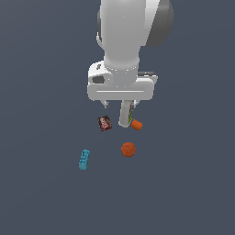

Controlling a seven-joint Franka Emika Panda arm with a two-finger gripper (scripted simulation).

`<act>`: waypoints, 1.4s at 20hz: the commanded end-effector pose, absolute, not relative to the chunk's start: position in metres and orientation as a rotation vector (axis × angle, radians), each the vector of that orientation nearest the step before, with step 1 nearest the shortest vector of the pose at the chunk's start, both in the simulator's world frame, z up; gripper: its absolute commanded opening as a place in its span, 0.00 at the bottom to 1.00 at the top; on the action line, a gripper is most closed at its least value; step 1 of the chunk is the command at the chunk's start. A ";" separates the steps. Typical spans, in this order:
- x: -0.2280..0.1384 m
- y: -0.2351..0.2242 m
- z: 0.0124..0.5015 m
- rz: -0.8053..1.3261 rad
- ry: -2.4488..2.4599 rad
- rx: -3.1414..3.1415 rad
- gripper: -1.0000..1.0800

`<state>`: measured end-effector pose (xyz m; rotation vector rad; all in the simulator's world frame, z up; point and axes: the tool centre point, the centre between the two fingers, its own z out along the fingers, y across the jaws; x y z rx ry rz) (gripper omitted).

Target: Pick up a designated object from a clutter of objects.

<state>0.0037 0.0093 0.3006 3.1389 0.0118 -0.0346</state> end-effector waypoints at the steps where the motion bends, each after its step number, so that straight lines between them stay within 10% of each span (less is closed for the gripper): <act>1: 0.004 0.009 0.301 -0.035 0.012 3.139 0.96; 28: 0.032 0.009 0.280 -0.015 0.019 3.175 0.96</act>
